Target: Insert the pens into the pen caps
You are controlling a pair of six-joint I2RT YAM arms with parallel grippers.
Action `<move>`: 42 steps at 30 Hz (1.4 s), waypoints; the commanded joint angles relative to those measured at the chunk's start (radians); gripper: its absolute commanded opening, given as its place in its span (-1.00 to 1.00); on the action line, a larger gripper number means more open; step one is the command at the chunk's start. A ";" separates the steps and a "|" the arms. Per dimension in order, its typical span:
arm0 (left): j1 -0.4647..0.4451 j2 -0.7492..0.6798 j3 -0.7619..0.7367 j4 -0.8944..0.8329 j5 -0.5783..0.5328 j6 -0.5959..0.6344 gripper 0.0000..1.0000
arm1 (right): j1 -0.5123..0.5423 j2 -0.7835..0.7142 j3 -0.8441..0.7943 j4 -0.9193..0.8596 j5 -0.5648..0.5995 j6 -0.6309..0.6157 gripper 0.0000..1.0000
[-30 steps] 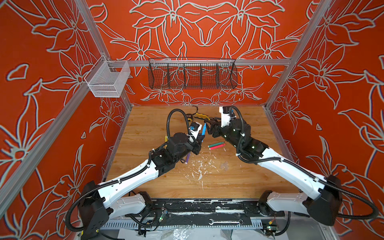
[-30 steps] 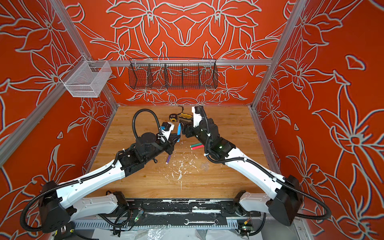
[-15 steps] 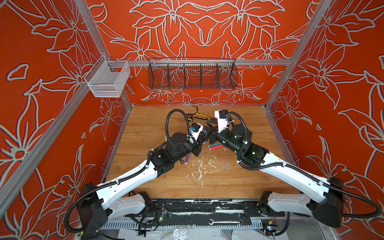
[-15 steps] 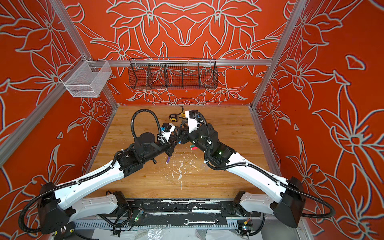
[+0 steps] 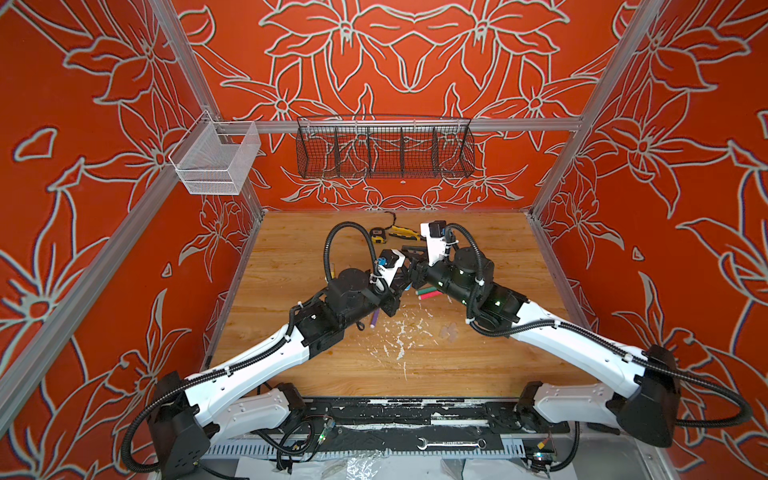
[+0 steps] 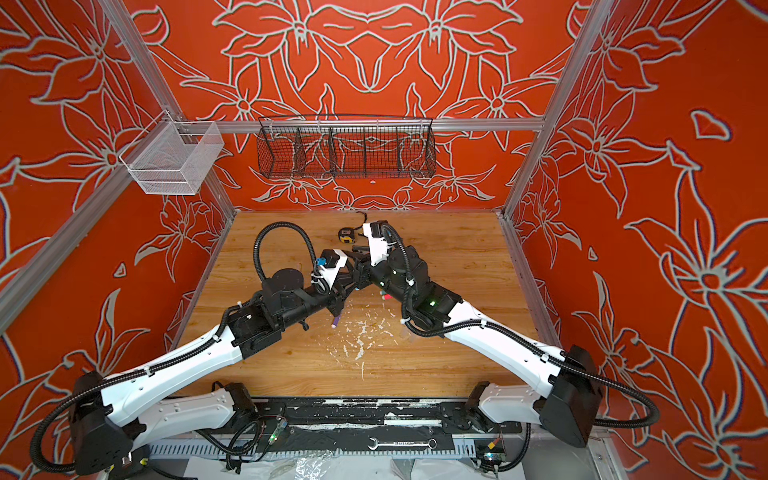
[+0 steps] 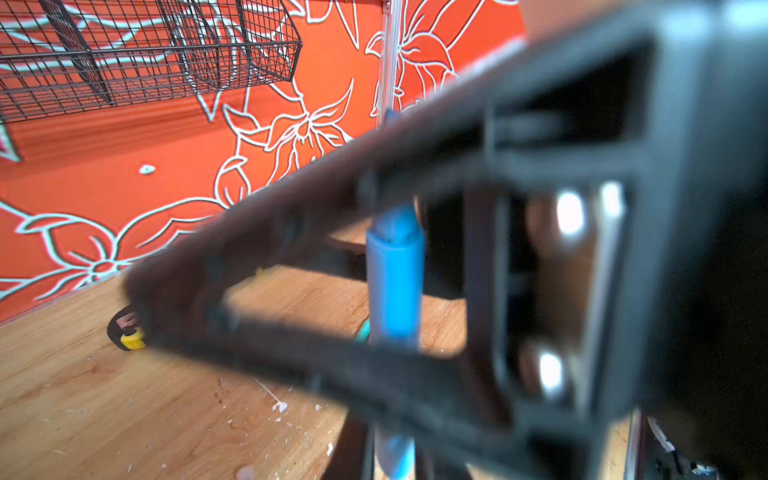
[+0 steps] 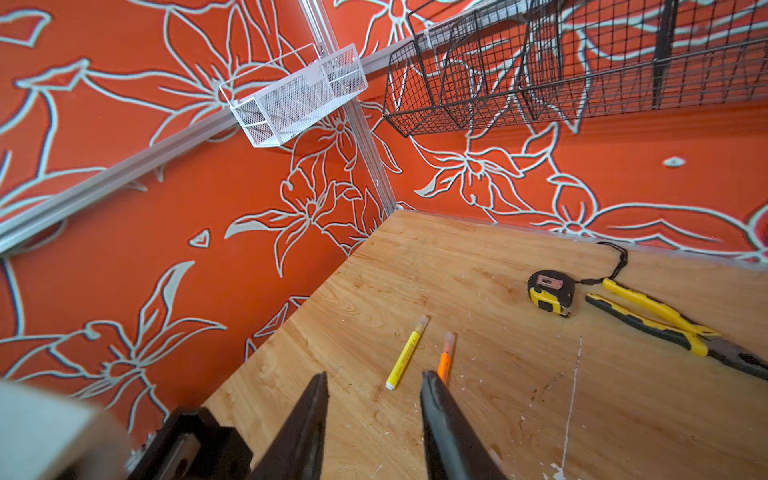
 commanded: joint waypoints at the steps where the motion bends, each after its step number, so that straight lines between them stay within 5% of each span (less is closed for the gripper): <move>1: 0.002 -0.030 -0.011 0.047 0.017 0.021 -1.00 | 0.006 -0.033 -0.014 0.045 0.011 0.016 -0.51; 7: 0.002 -0.037 -0.010 0.036 -0.007 0.020 -1.00 | 0.007 -0.025 -0.007 0.034 -0.024 0.039 -0.95; 12: 0.002 -0.035 -0.011 0.042 0.002 0.020 -1.00 | 0.008 -0.020 -0.004 0.029 -0.038 0.049 -1.00; 19: 0.002 -0.017 -0.002 0.039 0.012 0.023 -0.37 | 0.012 -0.005 0.001 0.046 -0.078 0.070 -1.00; 25: 0.002 -0.003 0.002 0.042 0.014 0.023 -0.27 | 0.022 0.004 0.000 0.057 -0.087 0.075 -1.00; 28: 0.002 0.001 0.002 0.042 0.012 0.025 -0.35 | 0.024 0.010 0.002 0.057 -0.086 0.076 -1.00; 34: 0.002 0.010 0.007 0.038 0.008 0.031 -1.00 | 0.024 -0.009 -0.006 0.051 -0.080 0.078 -1.00; 35: 0.002 0.009 0.013 0.029 0.013 0.030 -1.00 | 0.026 -0.019 -0.011 0.050 -0.076 0.077 -0.93; 39: 0.003 -0.004 0.024 0.008 -0.005 0.014 -1.00 | 0.026 -0.072 -0.028 -0.030 -0.025 0.056 -0.05; 42: 0.019 -0.015 0.014 0.017 -0.032 -0.012 -1.00 | 0.026 -0.138 -0.022 -0.269 0.053 0.041 0.07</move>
